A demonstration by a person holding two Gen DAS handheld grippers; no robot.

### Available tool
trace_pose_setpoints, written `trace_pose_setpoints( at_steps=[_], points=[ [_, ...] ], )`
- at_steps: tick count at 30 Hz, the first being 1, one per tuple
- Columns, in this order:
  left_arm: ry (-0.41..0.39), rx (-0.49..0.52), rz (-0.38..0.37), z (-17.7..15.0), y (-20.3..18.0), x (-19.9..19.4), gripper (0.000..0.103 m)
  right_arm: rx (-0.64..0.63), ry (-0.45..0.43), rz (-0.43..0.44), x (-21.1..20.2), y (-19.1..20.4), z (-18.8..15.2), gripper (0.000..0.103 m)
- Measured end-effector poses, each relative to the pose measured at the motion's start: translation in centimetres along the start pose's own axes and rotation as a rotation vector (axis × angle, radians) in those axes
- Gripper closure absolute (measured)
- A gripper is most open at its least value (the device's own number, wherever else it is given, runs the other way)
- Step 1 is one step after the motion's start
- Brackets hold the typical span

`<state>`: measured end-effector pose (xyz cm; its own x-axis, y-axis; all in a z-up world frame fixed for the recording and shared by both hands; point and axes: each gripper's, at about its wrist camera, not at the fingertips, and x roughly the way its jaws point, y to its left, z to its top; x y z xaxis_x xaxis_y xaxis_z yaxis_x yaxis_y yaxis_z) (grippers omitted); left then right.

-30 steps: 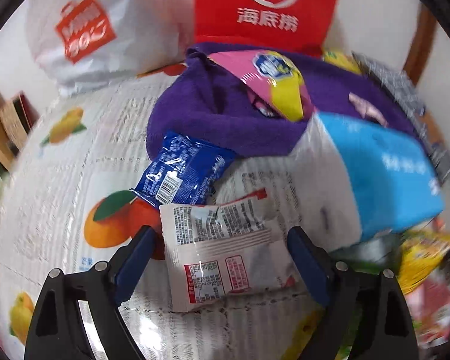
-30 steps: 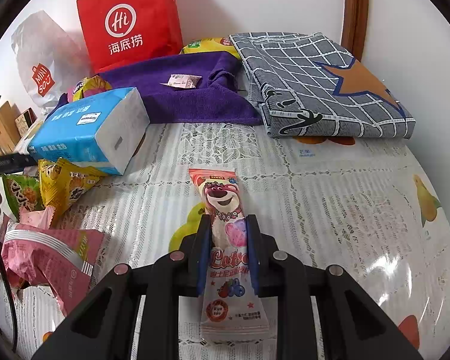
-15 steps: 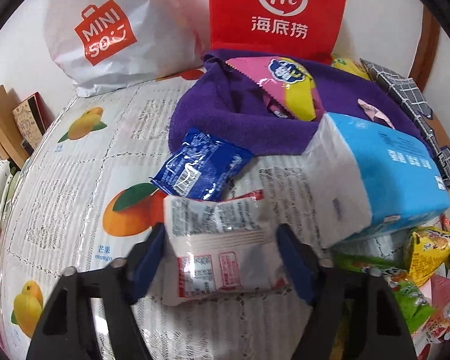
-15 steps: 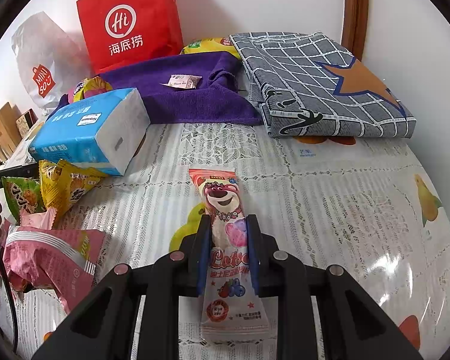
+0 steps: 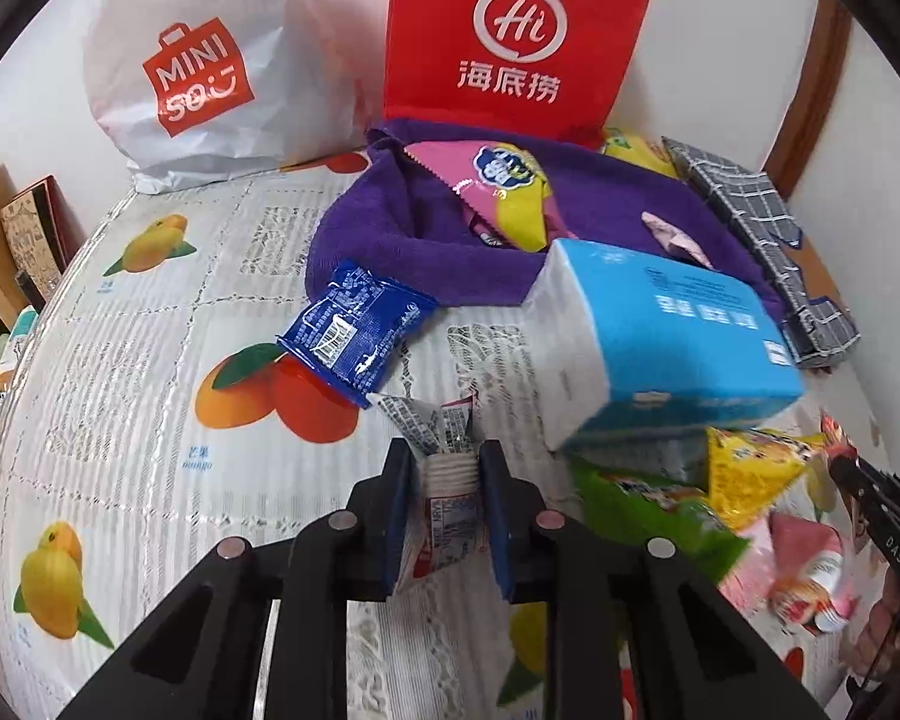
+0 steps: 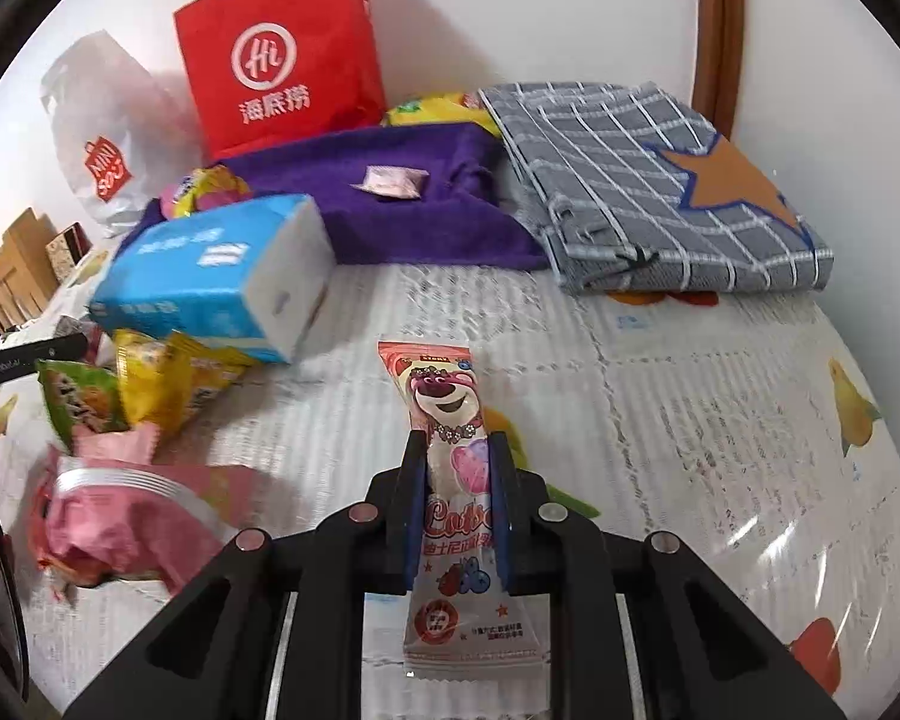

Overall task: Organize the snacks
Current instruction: 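Lift the bear-print bar with the right gripper while the left gripper grasps the white snack packet, then carry the bear-print bar and white packet toward the purple towel with both grippers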

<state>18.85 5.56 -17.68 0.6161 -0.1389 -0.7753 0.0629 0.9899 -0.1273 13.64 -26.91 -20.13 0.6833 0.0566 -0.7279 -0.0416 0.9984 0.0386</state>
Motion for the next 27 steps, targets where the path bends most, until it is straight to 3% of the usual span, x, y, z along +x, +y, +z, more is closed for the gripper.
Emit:
trace_pose_setpoints(
  at_steps=[16,27],
  points=[
    [-0.046,-0.014,-0.090,-0.6,-1.7,-6.3,0.081,-0.052,-0.039,0.027,-5.3,4.1,2.6,0.084],
    [-0.086,0.025,-0.105,0.8,-4.8,-9.8,0.081,-0.099,-0.078,0.059,-8.2,7.0,5.6,0.084]
  ],
)
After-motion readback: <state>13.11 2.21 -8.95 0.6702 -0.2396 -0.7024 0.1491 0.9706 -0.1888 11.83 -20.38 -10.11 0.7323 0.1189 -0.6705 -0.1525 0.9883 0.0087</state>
